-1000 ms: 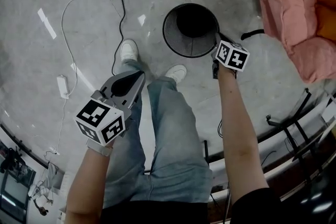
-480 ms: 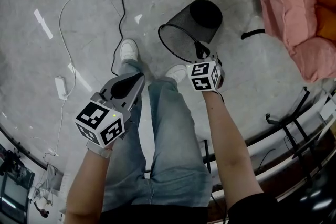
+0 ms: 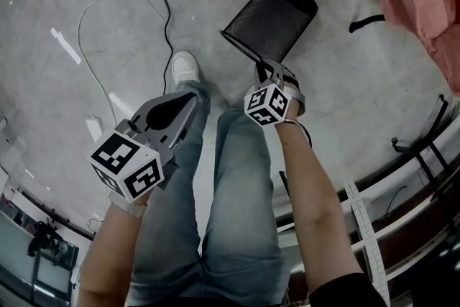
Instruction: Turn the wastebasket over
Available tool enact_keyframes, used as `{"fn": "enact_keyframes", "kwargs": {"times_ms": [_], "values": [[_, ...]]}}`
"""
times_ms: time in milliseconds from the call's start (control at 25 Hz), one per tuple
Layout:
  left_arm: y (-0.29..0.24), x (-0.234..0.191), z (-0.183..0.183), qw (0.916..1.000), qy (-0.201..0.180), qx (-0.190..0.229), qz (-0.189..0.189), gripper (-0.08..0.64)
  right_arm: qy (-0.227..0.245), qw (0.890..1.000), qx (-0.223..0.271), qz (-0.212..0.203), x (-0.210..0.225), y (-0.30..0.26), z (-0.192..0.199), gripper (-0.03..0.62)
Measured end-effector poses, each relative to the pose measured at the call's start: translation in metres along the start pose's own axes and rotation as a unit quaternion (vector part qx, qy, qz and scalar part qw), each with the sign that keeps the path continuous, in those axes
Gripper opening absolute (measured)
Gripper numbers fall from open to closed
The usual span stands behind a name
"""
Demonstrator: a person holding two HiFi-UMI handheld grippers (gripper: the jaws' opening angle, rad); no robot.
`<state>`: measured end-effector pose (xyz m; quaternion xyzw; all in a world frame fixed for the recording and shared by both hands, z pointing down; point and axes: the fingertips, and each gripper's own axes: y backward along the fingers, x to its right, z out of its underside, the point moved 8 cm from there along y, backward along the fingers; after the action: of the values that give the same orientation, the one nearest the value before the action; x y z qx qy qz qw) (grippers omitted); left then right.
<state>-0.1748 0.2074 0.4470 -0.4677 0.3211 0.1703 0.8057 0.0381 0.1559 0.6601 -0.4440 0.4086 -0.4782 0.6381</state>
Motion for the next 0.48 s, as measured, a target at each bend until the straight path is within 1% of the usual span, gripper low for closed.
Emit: {"fn": "enact_keyframes", "kwargs": {"times_ms": [120, 240, 320, 400, 480], "values": [[-0.008, -0.009, 0.001, 0.9997, -0.012, -0.018, 0.008, 0.014, 0.000, 0.999, 0.025, 0.026, 0.001, -0.002, -0.003, 0.057], [-0.016, -0.010, 0.001, 0.9993, -0.021, -0.028, 0.014, 0.014, 0.000, 0.999, 0.033, 0.032, 0.003, -0.002, -0.005, 0.057], [-0.017, -0.010, -0.003, 0.9986, -0.028, -0.041, 0.019, 0.014, -0.020, 0.999, 0.024, 0.023, 0.001, 0.000, -0.006, 0.058], [-0.019, -0.005, -0.009, 0.9971, -0.039, -0.060, 0.027, 0.014, -0.052, 0.998, 0.013, 0.014, 0.002, 0.006, -0.006, 0.067], [-0.022, 0.004, -0.014, 0.9945, -0.053, -0.079, 0.043, 0.014, -0.088, 0.996, 0.013, 0.016, 0.009, 0.019, -0.006, 0.084]]}}
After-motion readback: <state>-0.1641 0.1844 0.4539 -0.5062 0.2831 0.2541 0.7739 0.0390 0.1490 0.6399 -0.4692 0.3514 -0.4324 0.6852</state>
